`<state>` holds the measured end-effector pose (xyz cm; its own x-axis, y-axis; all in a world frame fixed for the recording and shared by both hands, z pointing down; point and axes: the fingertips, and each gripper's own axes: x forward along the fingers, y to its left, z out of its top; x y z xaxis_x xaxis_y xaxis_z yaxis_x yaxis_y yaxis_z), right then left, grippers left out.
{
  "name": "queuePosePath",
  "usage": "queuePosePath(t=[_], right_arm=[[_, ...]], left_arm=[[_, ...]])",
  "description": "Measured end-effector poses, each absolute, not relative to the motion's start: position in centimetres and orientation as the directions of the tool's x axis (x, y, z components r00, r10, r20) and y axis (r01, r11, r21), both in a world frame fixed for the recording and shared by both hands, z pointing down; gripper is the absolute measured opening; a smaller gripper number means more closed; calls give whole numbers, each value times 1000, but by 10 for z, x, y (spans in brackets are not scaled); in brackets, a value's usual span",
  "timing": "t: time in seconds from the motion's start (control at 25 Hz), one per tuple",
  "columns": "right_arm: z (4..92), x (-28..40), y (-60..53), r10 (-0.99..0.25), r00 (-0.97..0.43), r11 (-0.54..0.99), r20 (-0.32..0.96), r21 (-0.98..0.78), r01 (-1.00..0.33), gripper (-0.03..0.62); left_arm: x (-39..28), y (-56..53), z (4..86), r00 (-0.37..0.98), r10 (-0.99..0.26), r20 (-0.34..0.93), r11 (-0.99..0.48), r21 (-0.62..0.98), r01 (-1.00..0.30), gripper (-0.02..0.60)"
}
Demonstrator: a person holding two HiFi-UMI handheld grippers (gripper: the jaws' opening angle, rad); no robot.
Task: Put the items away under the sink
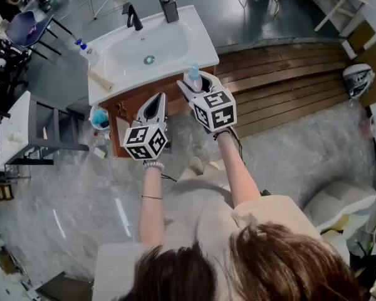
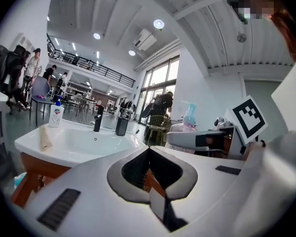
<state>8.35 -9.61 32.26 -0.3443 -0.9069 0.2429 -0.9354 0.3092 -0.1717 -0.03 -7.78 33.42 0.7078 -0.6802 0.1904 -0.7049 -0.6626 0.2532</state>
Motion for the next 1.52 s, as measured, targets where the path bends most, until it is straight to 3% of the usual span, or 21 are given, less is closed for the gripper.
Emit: queuePosePath(t=[0.64,1.52], right_arm=[[384,82,-99,-855,-444,398,268,-212,-893,198],[557,64,-144,-847,-406,368,344,-174,-913,199]], left_arm=[[1,-71,404,646,-714,271,-582,283,-762,0],[-12,-117,582,708,-592,385,-650,292,-701,0]])
